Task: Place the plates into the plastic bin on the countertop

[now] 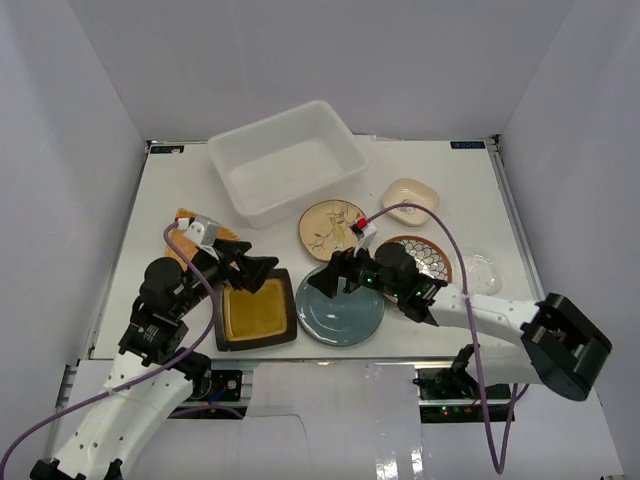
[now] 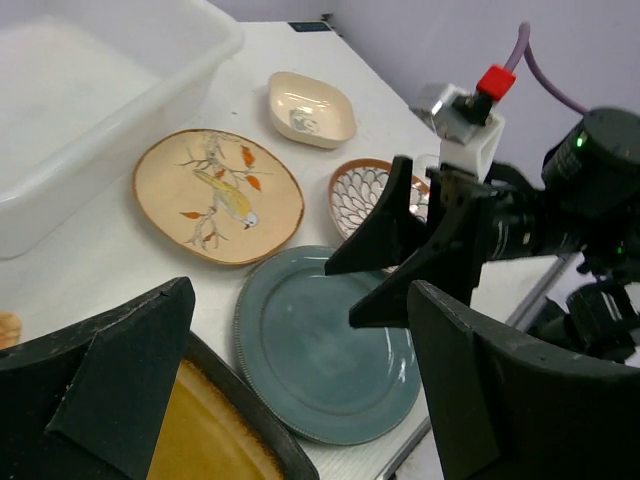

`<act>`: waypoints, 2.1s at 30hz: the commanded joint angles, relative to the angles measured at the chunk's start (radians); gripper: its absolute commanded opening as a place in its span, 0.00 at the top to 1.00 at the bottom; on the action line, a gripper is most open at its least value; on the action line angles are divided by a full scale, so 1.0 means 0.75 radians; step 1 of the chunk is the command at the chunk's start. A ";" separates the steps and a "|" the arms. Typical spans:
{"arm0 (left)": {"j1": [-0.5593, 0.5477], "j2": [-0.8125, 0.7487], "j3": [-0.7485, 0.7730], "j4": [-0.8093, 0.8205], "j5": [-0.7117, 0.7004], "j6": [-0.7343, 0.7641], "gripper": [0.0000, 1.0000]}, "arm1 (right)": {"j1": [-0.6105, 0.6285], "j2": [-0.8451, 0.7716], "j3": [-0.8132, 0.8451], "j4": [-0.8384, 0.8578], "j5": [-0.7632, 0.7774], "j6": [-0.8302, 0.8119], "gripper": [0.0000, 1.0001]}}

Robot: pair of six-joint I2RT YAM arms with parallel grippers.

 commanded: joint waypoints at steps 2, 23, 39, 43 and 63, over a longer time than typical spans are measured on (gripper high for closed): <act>0.016 -0.040 0.071 -0.085 -0.231 -0.007 0.02 | 0.070 0.240 0.100 0.329 0.255 0.051 0.16; -0.007 -0.115 0.127 -0.242 -0.820 -0.171 0.02 | 0.289 1.220 0.904 0.383 0.613 0.277 0.31; -0.066 -0.150 0.127 -0.240 -0.834 -0.167 0.02 | 0.315 1.584 1.371 0.133 0.765 0.484 0.32; -0.066 -0.156 0.127 -0.240 -0.838 -0.163 0.02 | 0.313 1.642 1.426 0.125 0.726 0.607 0.39; -0.070 -0.175 0.499 -0.338 -0.753 -0.081 0.02 | 0.438 1.245 1.217 0.526 0.736 0.319 0.92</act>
